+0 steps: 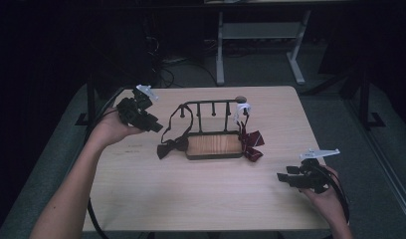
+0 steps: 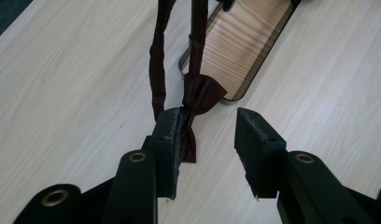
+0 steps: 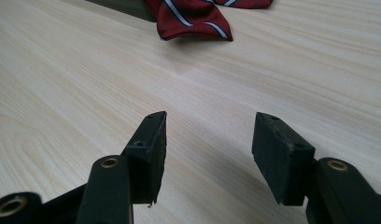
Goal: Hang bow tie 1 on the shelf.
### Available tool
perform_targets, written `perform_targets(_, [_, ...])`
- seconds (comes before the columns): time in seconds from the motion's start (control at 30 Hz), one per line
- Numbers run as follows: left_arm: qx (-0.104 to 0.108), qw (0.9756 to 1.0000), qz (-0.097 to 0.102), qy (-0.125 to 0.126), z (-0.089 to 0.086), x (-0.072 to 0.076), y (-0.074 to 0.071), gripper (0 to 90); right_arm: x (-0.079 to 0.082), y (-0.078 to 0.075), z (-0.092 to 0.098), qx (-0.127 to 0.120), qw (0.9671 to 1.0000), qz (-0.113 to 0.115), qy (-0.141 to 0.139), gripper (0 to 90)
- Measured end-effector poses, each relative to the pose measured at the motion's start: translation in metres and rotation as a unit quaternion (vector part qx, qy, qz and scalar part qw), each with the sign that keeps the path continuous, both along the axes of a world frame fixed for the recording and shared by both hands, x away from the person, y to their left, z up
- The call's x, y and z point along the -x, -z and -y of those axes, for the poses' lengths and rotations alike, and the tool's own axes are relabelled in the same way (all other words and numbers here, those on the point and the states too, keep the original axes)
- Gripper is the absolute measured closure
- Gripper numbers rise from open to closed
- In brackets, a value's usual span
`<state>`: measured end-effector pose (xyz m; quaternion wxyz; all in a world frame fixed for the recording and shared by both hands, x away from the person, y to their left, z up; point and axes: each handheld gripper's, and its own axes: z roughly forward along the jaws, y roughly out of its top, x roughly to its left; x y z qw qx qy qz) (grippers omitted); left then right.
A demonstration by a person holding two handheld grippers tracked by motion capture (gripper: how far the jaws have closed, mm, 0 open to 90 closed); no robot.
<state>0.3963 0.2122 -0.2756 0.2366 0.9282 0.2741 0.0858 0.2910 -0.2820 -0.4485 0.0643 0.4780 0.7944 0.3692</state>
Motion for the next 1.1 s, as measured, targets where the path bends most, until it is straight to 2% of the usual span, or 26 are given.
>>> perform_targets(0.43, [-0.005,1.0,0.0,0.003,-0.003,0.009,0.009,55.9,0.0,0.0,0.0,0.0,1.0,0.002,0.001,44.5])
perform_targets(1.1, [0.002,1.0,-0.004,-0.002,-0.007,0.02,0.028,44.9,0.0,0.0,0.003,0.001,1.0,0.007,0.001,44.5])
